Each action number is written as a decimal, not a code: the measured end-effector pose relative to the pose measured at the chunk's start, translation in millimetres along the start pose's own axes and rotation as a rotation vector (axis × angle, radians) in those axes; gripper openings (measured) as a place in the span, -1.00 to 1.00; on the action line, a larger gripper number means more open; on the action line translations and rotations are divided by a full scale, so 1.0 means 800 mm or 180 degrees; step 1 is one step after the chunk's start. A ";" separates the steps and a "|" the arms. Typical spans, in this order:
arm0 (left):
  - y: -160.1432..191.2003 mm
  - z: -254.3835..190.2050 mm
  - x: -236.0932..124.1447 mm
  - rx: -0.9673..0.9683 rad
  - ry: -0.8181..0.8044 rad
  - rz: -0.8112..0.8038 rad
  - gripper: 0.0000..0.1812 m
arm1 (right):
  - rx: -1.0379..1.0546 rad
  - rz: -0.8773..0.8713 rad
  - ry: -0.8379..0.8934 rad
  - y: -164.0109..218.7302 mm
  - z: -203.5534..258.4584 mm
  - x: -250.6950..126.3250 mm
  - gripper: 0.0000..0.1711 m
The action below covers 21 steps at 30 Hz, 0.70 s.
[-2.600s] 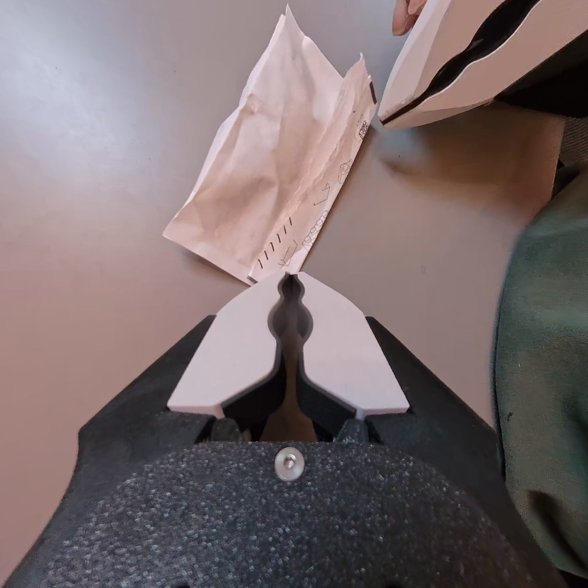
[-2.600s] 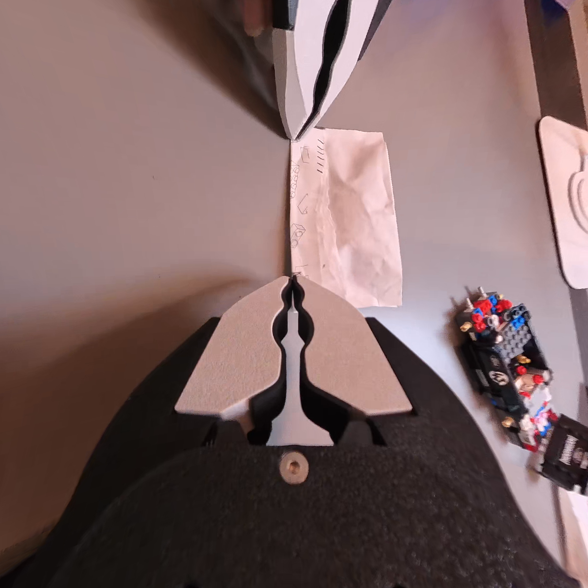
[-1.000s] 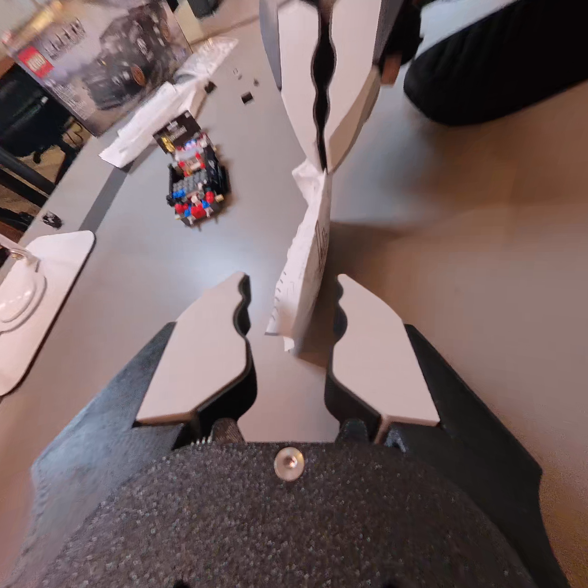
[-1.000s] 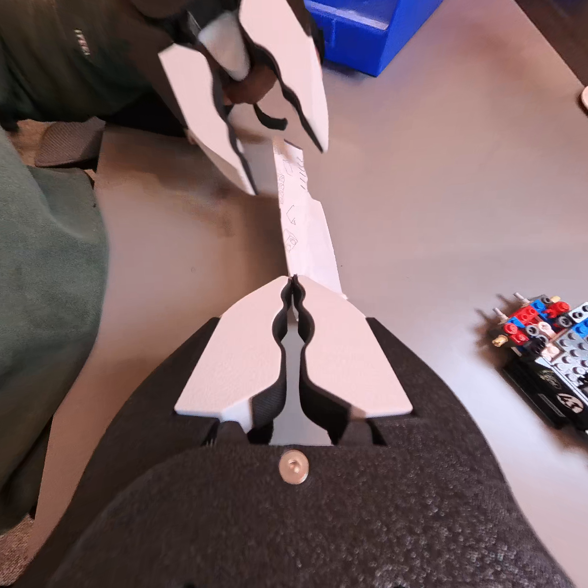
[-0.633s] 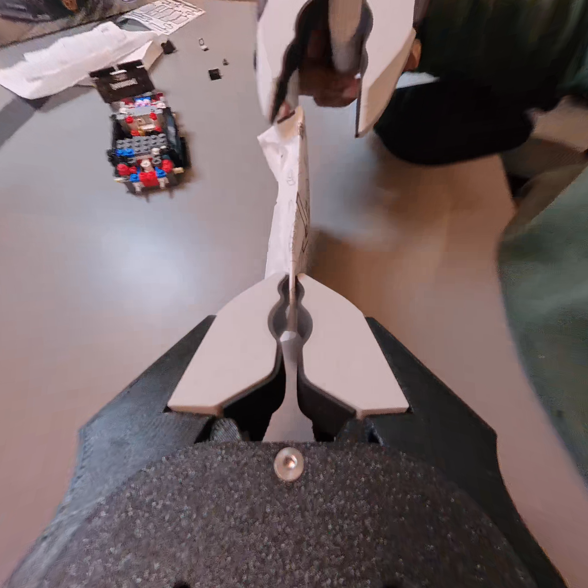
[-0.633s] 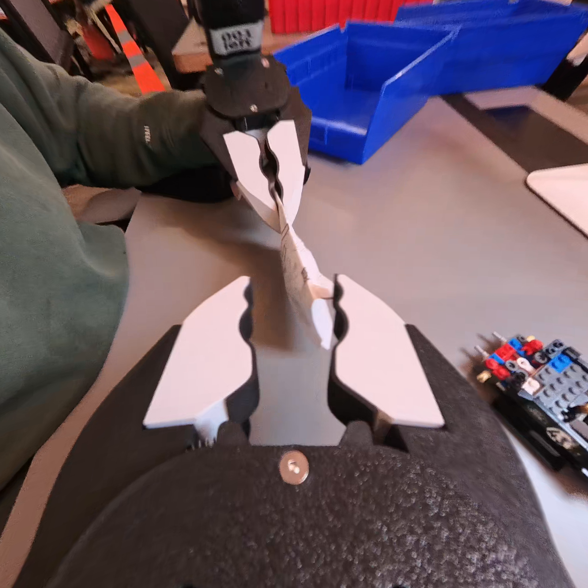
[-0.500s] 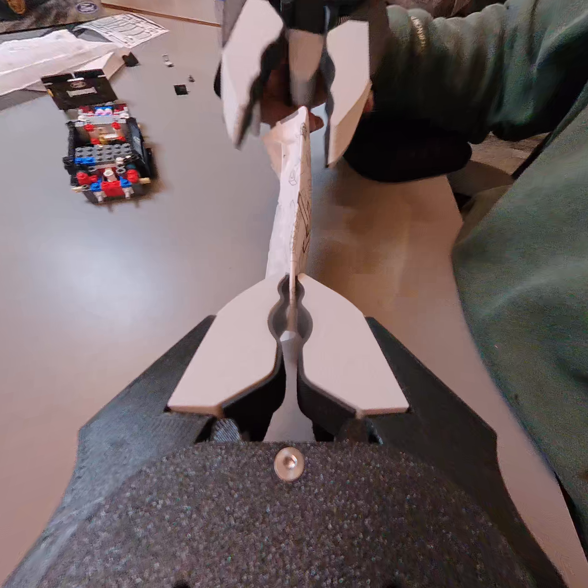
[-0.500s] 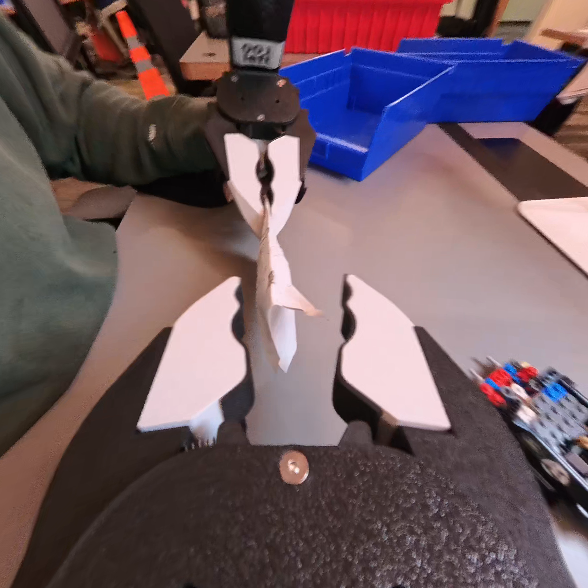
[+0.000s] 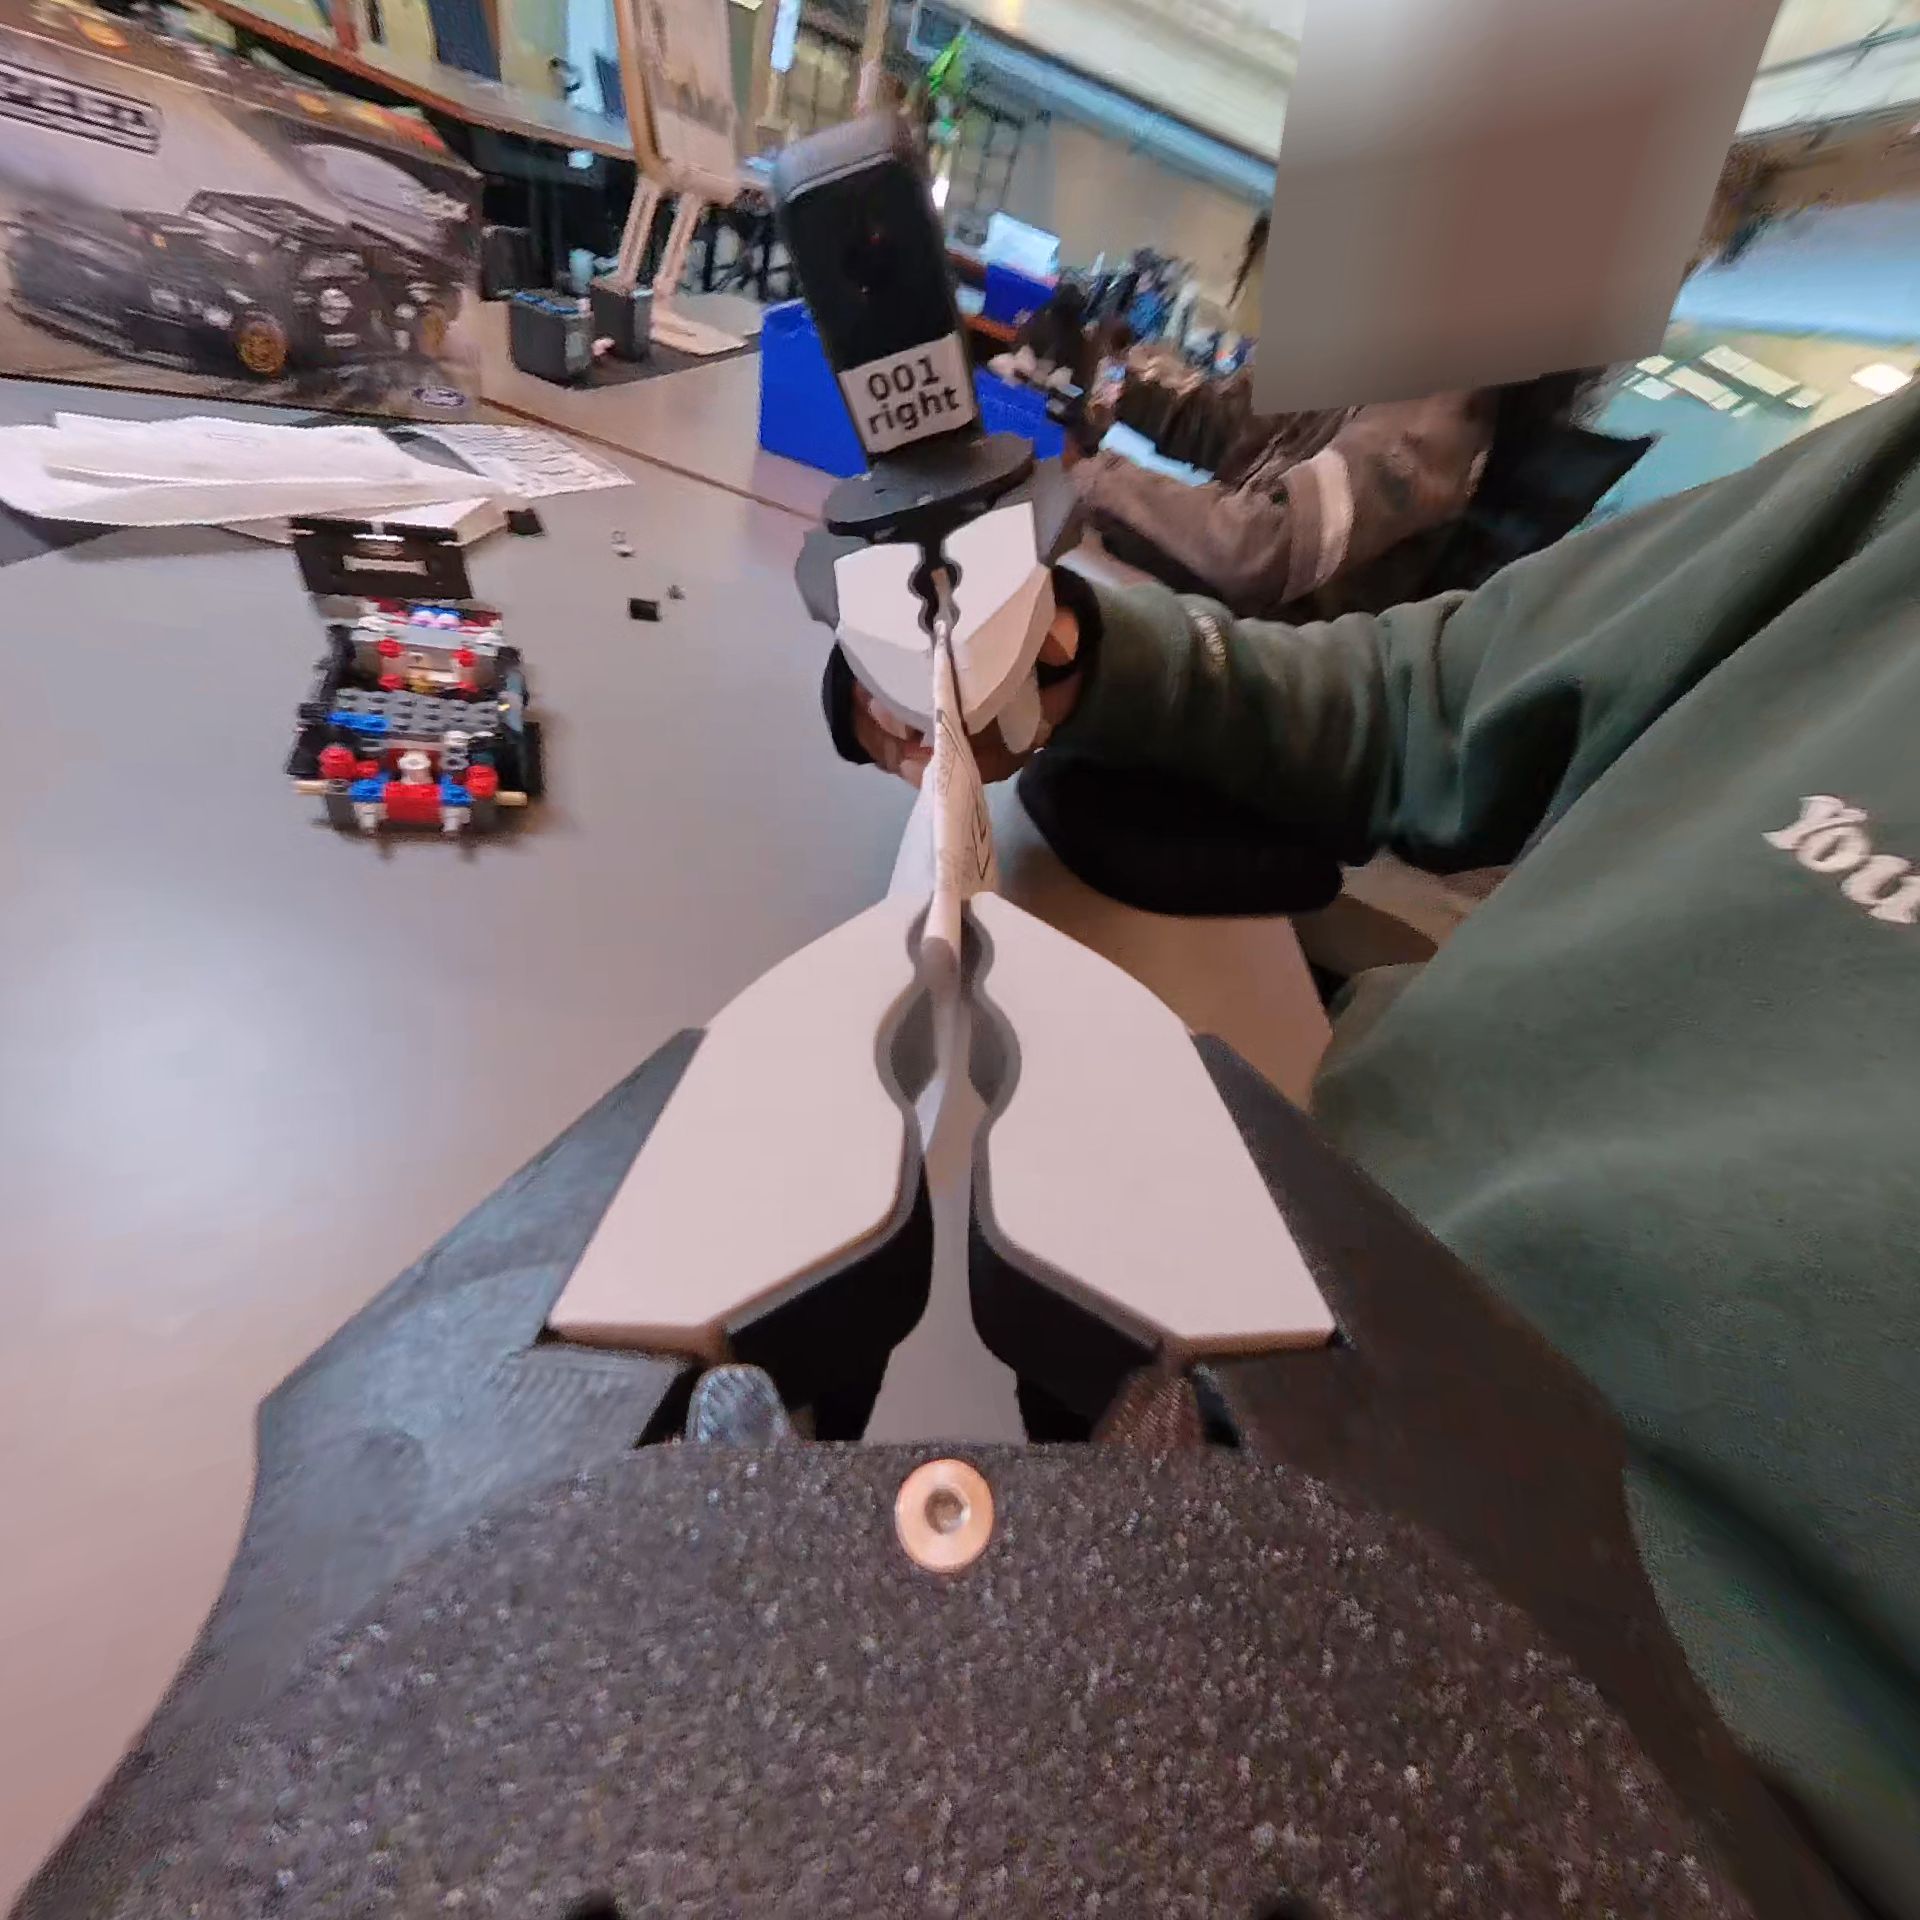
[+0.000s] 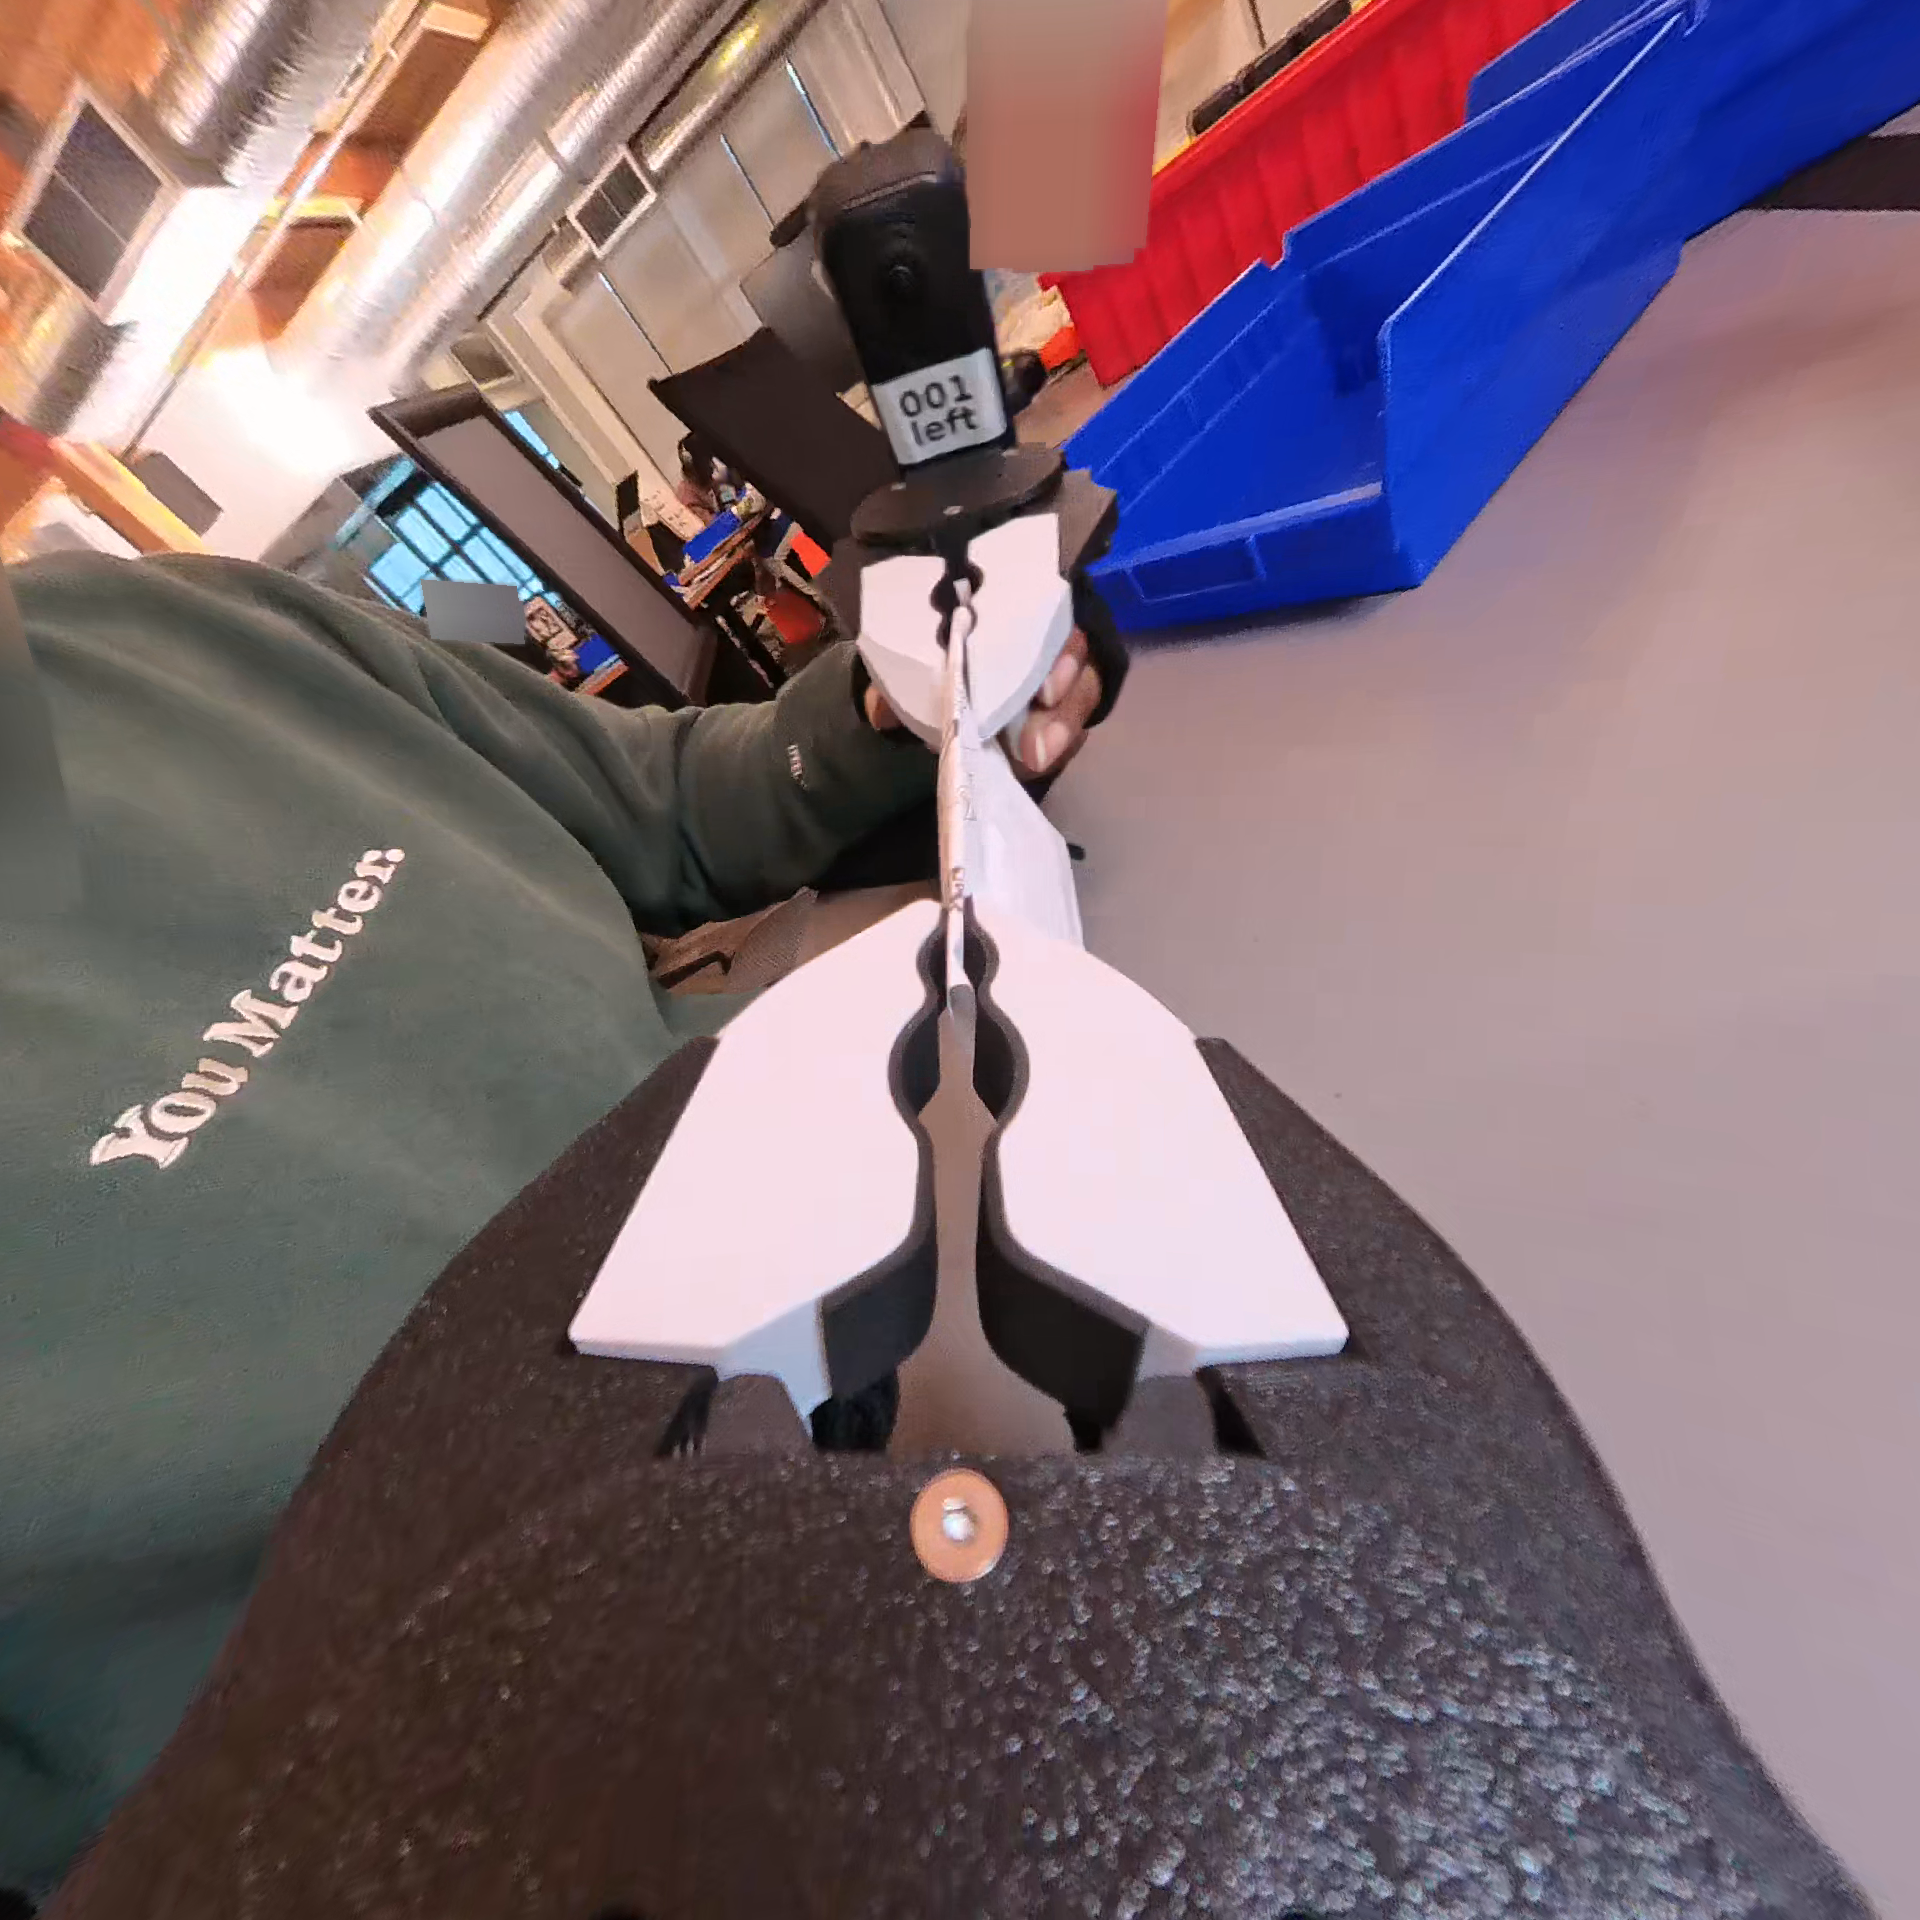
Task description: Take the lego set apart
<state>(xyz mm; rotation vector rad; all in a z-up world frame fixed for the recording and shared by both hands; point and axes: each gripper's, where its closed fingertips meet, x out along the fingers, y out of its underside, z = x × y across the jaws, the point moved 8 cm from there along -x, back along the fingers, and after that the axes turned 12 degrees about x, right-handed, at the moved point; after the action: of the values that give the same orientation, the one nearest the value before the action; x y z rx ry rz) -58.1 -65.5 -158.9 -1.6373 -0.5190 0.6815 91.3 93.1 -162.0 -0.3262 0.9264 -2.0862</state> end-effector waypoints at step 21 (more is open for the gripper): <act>-0.091 0.327 -0.520 0.0232 -0.4571 0.0845 -0.99 | -0.1244 -0.0914 0.1647 -0.011 -0.004 -0.045 -0.66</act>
<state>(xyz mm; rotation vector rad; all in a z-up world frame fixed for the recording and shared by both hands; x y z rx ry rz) -537.0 -143.7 -52.5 -0.9084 -1.2452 2.0367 107.5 126.2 -155.0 -0.1181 1.6903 -2.2882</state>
